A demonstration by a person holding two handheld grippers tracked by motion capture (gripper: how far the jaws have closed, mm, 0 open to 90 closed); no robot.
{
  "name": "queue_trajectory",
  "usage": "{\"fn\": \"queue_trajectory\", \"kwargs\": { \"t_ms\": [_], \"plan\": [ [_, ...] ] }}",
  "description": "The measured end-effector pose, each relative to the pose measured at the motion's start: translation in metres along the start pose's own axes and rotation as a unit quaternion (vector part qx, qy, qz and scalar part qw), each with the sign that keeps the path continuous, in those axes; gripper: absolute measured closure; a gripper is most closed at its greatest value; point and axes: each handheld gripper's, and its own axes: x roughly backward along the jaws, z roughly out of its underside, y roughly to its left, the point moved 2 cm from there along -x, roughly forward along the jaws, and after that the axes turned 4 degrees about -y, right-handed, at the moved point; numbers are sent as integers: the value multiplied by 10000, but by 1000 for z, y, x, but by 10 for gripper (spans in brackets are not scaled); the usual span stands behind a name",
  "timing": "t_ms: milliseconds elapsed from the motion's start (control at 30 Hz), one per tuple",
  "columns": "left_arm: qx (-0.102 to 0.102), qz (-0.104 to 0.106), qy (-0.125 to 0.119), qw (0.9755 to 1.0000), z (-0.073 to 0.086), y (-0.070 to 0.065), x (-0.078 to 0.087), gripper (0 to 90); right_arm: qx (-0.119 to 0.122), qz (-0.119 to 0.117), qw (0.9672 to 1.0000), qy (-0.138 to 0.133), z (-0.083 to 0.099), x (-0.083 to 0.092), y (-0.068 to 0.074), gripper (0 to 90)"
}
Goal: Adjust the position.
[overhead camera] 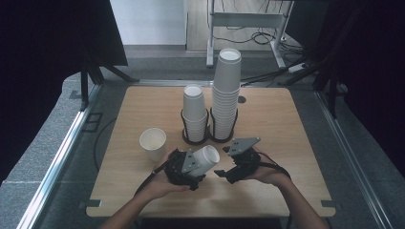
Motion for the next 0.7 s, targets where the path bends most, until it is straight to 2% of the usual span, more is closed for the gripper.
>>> {"fn": "queue_trajectory", "kwargs": {
  "t_ms": [100,267,333,433,533,633,700],
  "plan": [
    [-168,-86,80,9998,-3,-3,-2,129,-50,-44,9999,-76,2,2,0,154],
    [-294,-60,131,9995,-8,-6,-4,129,-74,-74,9999,-134,4,6,0,148],
    [-319,-60,131,9994,-10,-7,-5,129,-157,-101,9996,-193,4,8,-1,147],
    [-454,-169,204,9986,-11,-10,-8,129,-265,-131,9992,-284,7,8,-2,145],
    [-585,-185,302,9977,-11,-14,-11,129,-327,-139,9988,-330,11,6,-1,141],
    [-667,-179,367,9969,-11,-15,-12,129,-338,-175,9988,-320,13,6,-2,142],
    [-700,-174,408,9966,-12,-16,-13,129,-263,-214,9992,-188,13,6,-1,142]
  ]
}}
